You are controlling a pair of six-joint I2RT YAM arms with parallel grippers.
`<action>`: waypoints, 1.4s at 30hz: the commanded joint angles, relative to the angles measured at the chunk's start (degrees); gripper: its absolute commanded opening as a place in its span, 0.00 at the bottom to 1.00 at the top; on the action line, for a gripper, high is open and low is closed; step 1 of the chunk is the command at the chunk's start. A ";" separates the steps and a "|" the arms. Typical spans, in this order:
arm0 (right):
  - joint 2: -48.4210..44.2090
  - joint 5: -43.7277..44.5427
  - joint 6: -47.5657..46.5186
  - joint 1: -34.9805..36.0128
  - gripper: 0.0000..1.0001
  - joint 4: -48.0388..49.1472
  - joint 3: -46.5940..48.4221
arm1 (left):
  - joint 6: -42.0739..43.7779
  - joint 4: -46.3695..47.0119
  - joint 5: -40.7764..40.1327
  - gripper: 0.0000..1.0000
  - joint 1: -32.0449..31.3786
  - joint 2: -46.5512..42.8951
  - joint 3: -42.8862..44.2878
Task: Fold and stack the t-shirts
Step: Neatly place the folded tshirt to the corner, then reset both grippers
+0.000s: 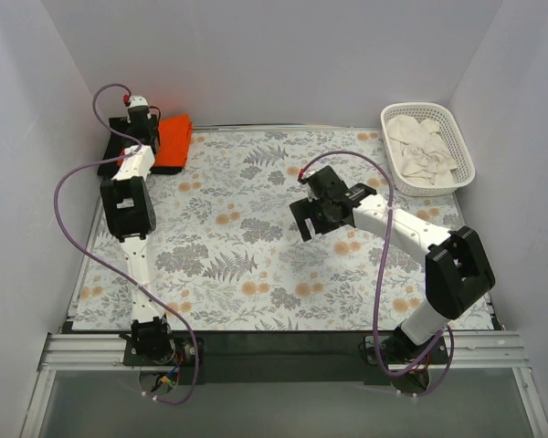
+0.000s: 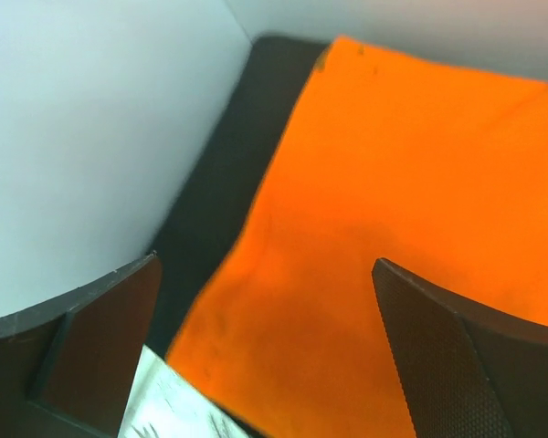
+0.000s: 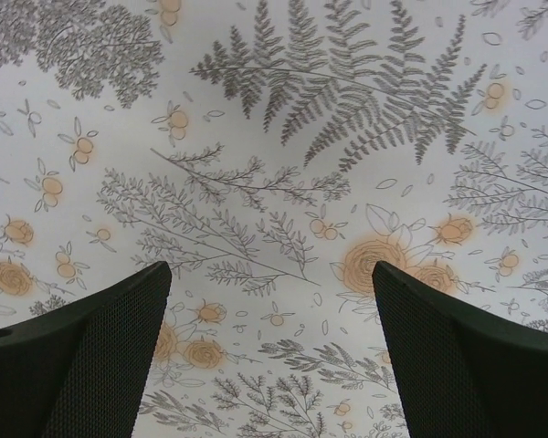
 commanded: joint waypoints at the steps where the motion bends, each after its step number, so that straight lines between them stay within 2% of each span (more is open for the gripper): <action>1: -2.71 3.99 3.51 -2.88 0.82 -1.39 3.10 | -12.14 -3.65 2.68 0.96 0.07 -14.06 -5.62; 7: -7.71 7.60 5.09 -9.29 0.85 -2.10 3.71 | -25.62 -11.55 14.35 0.97 0.07 -27.96 -17.94; 11: -11.84 7.78 6.24 -15.61 0.87 -2.98 3.98 | -34.22 -14.74 23.15 0.97 0.07 -39.29 -30.22; 12: -13.85 7.69 6.41 -16.67 0.87 -3.41 3.89 | -35.73 -14.65 25.26 0.97 0.07 -44.63 -32.62; 17: -20.89 10.94 5.37 -21.94 0.98 -5.44 3.98 | -42.33 -13.95 38.17 0.97 -0.19 -58.98 -44.58; 20: -26.08 15.41 3.78 -23.09 0.98 -7.63 4.86 | -42.69 -16.57 40.48 0.97 -0.72 -67.42 -49.42; 22: -30.47 18.49 3.95 -23.45 0.98 -9.21 4.95 | -41.99 -21.30 39.34 0.97 -0.98 -72.77 -49.87; 26: -39.68 18.86 4.22 -23.36 0.98 -10.89 3.63 | -41.90 -27.74 38.99 0.98 -1.07 -83.32 -51.27; 29: -44.70 18.94 3.52 -20.38 0.98 -11.50 1.35 | -39.79 -31.69 37.59 0.97 -1.16 -92.92 -53.82; 30: -45.85 18.77 3.43 -19.68 0.98 -11.85 0.73 | -39.61 -36.49 30.10 0.97 -2.64 -93.80 -53.73; 33: -51.21 17.46 2.99 -17.57 0.98 -12.82 -1.47 | -40.23 -40.91 21.96 0.97 -3.88 -98.81 -58.38; 42: -63.61 15.60 0.96 -15.80 0.98 -14.14 -4.89 | -41.19 -40.13 23.44 0.98 -4.94 -119.19 -63.93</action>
